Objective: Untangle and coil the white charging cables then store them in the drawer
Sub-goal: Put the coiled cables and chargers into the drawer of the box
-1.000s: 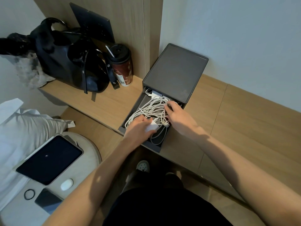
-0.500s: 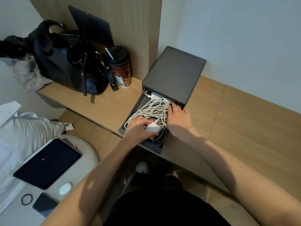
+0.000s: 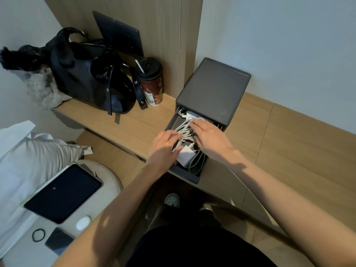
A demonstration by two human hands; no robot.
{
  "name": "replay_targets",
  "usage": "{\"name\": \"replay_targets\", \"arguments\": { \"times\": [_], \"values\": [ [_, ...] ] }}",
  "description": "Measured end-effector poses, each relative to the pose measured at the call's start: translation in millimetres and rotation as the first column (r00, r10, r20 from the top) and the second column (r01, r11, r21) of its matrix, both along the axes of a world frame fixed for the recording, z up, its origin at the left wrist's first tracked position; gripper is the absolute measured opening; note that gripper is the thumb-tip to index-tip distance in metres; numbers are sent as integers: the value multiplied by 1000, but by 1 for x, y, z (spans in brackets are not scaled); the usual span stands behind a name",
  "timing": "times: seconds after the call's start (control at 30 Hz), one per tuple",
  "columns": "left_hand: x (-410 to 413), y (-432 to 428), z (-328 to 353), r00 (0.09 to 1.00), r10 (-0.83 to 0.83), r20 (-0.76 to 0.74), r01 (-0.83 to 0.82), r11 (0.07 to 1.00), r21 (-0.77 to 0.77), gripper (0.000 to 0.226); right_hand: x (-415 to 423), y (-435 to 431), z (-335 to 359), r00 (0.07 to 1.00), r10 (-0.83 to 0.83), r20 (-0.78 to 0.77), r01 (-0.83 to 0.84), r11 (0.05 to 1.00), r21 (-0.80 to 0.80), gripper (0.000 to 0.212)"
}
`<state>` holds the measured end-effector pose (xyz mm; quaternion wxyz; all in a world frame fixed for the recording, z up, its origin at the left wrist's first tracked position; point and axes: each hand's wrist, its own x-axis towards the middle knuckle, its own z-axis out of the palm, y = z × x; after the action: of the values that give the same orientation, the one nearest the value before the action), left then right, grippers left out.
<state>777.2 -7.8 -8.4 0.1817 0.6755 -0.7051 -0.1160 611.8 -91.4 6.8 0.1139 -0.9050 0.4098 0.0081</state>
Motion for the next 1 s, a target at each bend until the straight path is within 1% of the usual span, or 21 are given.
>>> {"name": "replay_targets", "arguments": {
  "times": [0.03,0.07,0.13,0.17,0.27,0.4,0.53,0.6,0.67,0.73,0.8,0.9,1.0],
  "values": [
    [2,-1,4,998,11,64,-13,999,45,46,3,-1,-2,999,29,-21,-28,999,40,55],
    [3,-2,6,992,13,127,-29,992,121,51,5,-2,-4,998,41,-52,-37,996,76,58],
    [6,-4,6,969,-20,246,-48,962,269,57,10,-2,-10,994,28,-108,-15,993,121,60],
    [7,-5,4,956,-45,290,-47,952,303,59,13,-2,-12,991,19,-132,-2,992,126,60],
    [14,-6,-2,932,-69,357,-43,954,297,63,24,-4,-21,980,6,-200,16,994,110,59],
    [12,-10,4,906,-107,409,-24,953,303,51,28,-6,-28,970,13,-242,11,995,99,56],
    [13,-12,8,913,-101,395,-34,946,322,47,27,-6,-25,973,35,-226,-8,993,122,56],
    [14,-12,12,928,-85,362,-34,950,310,46,25,-7,-17,985,36,-168,-12,990,142,55],
    [14,-11,17,942,-70,327,-26,960,280,47,20,-7,-9,998,16,-65,-9,994,110,54],
    [13,-13,21,957,-64,282,-8,969,249,47,13,-6,0,998,-41,55,38,998,55,50],
    [11,-20,26,970,-60,237,1,970,243,46,4,-4,8,986,-90,138,91,996,0,45],
    [2,-34,38,985,-71,160,34,974,226,45,-13,-1,17,967,-150,205,172,981,-92,39],
    [-13,-45,46,983,-129,133,112,986,127,43,-37,3,28,946,-240,218,272,954,-127,38]
  ]
}}
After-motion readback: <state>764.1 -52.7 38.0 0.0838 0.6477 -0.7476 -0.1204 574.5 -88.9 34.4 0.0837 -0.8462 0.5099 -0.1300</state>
